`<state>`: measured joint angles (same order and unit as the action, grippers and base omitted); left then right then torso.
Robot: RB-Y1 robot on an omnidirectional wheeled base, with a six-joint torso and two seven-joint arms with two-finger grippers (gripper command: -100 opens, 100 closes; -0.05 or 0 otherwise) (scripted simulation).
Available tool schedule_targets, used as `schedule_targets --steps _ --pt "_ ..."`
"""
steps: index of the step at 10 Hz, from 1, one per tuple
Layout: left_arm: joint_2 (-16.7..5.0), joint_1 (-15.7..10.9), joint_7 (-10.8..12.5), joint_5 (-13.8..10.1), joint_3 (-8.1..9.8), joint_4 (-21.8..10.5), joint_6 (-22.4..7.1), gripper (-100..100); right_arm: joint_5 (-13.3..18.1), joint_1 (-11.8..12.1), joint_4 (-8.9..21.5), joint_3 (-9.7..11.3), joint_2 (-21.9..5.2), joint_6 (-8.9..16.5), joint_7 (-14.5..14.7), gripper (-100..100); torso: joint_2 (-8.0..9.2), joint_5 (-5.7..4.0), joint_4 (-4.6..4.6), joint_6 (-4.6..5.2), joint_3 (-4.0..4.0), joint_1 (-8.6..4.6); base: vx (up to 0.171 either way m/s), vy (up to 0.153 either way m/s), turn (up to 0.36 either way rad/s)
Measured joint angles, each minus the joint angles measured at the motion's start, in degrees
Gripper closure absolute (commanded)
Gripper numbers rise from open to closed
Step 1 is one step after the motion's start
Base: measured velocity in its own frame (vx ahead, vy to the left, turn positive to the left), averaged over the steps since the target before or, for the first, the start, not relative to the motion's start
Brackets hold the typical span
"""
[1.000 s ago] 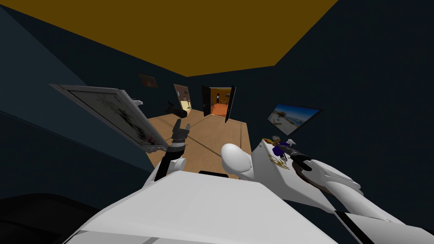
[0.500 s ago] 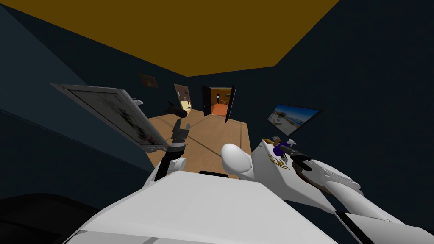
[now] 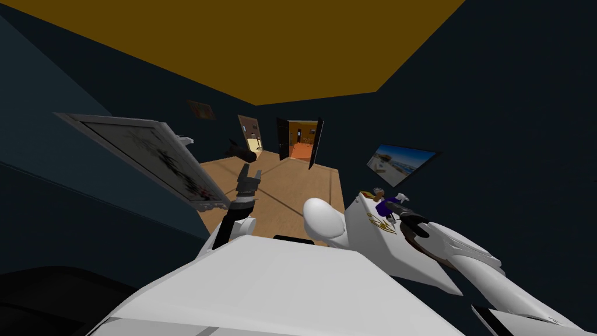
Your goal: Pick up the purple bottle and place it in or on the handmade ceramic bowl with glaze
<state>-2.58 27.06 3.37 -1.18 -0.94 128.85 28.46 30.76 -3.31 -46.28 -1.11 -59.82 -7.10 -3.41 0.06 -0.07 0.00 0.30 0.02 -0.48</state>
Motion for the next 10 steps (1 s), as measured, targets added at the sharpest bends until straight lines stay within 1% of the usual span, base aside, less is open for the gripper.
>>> schedule_targets --steps 1,2,3,4,5,6,7,8,9,10 --pt "0.0 0.0 0.0 0.0 0.0 0.0 0.0 0 -0.8 1.2 -1.8 -0.2 -0.1 1.1 0.6 100 0.02 0.0 0.01 -0.04 0.01 0.0 0.008 -0.02 -0.011" --pt "0.0 0.0 0.0 0.0 0.0 0.0 0.0 0 -1.0 1.8 -3.4 -0.4 0.0 1.6 0.9 100 0.05 0.02 0.02 -0.12 0.03 0.12 0.017 -0.031 -0.017" --pt "0.0 0.0 0.0 0.0 0.0 0.0 0.0 0 -2.2 3.8 -5.6 -0.9 0.1 2.9 1.6 100 0.08 0.01 0.0 0.0 0.04 0.09 0.021 -0.027 -0.038" --pt "0.0 0.0 0.0 0.0 0.0 0.0 0.0 0 -2.6 4.4 -7.0 -1.4 0.5 3.5 2.6 100 0.07 0.0 0.0 -0.03 0.03 0.07 0.011 -0.011 -0.011" --pt "0.0 0.0 0.0 0.0 0.0 0.0 0.0 0 -3.0 5.1 -8.6 -1.4 0.2 3.9 2.7 100 0.08 0.02 0.01 -0.07 0.04 0.13 0.022 -0.03 -0.03" --pt "0.0 0.0 0.0 0.0 0.0 0.0 0.0 0 -4.2 6.7 -10.6 -1.5 0.2 5.2 3.3 100 0.09 -0.01 -0.01 0.04 0.04 0.05 0.026 -0.034 -0.042" --pt "0.0 0.0 0.0 0.0 0.0 0.0 0.0 0 -4.9 7.6 -12.2 -1.8 0.4 6.1 4.0 100 0.07 0.0 0.0 -0.02 0.03 0.03 0.014 -0.019 -0.01" --pt "0.0 0.0 0.0 0.0 0.0 0.0 0.0 0 -5.2 8.0 -13.6 -1.8 0.3 6.6 4.2 100 0.07 0.03 0.01 -0.09 0.03 0.11 0.024 -0.033 -0.014" --pt "0.0 0.0 0.0 0.0 0.0 0.0 0.0 0 -6.4 9.8 -15.8 -2.2 0.3 8.0 4.9 100 0.08 0.0 0.0 0.02 0.04 0.06 0.022 -0.035 -0.044" --pt "0.0 0.0 0.0 0.0 0.0 0.0 0.0 0 -7.1 10.6 -17.4 -2.3 0.3 8.8 5.5 100 0.08 0.02 0.01 -0.04 0.04 0.05 0.011 -0.018 -0.013"
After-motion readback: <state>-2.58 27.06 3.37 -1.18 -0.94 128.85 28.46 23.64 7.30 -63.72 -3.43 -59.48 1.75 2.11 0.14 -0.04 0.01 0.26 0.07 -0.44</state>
